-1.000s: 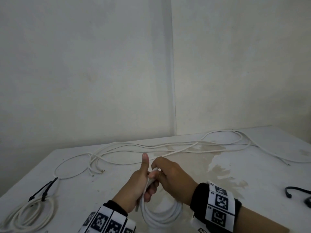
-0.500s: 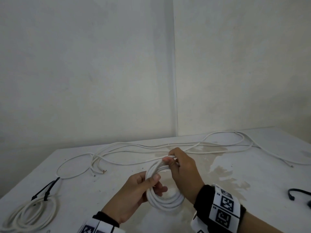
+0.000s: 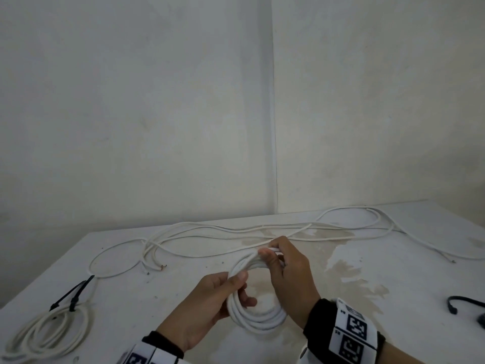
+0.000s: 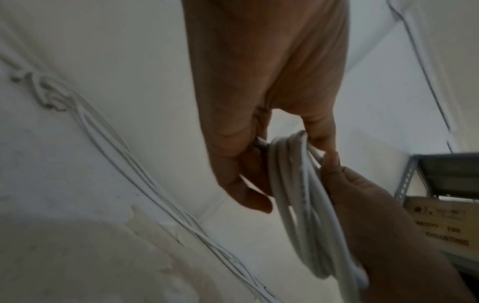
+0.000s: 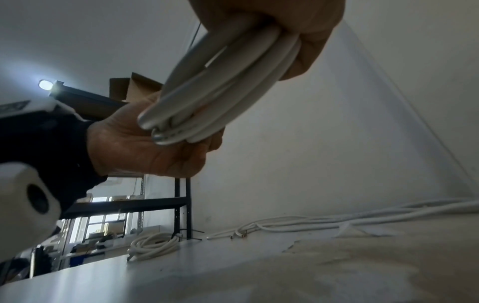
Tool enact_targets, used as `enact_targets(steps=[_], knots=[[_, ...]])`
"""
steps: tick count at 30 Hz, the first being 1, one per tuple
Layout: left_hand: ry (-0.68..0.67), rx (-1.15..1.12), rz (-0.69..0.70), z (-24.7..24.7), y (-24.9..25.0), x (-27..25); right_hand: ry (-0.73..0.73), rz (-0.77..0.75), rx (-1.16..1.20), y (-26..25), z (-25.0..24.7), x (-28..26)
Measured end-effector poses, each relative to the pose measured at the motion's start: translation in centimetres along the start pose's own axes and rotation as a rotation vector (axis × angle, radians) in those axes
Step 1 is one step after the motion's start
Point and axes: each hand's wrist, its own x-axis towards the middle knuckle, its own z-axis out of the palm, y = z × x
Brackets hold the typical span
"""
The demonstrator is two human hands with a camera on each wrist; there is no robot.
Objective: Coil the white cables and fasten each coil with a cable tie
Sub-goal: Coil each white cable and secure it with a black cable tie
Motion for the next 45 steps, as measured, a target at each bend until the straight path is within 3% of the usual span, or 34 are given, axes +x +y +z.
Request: enact_targets(steps=[5, 11, 15, 19, 23, 30, 38, 42, 45], knots=[[0.073, -0.070, 0.128, 1.1, 0.3, 0.0, 0.054, 0.013, 0.025, -1.0, 0.1, 0.6], [0.159, -0.108, 0.160, 1.9, -0.1, 0.1, 0.008, 0.042, 0.063, -1.1, -0.2, 0.0], [0.183, 0.019, 0.198, 1.2, -0.2, 0.4, -0.088, 0.120, 0.118, -0.9, -0.9, 0.2], [0.165, 0.127, 0.210, 0.4, 0.0, 0.2, -0.165, -0.021, -0.072, 0.0, -2.3, 2.1], [0.135, 0.101, 0.210, 0.2, 0.3, 0.4, -0.226, -0.018, -0.141, 0.2, -2.2, 2.8], [0.237, 0.030, 0.223, 0.5, -0.3, 0.6, -0.407, 0.024, -0.161, -0.8, -1.7, 0.4], [0.244, -0.020, 0.264, 1.4, -0.3, 0.8, -0.421, 0.274, 0.135, -1.6, -0.8, 0.5], [0.206, 0.021, 0.244, 1.5, -0.5, 0.7, -0.385, 0.227, 0.059, -1.6, -1.3, 0.8], [0.083, 0.209, 0.180, 0.6, 0.0, 0.4, -0.404, 0.155, -0.037, -1.3, -2.2, 1.4]])
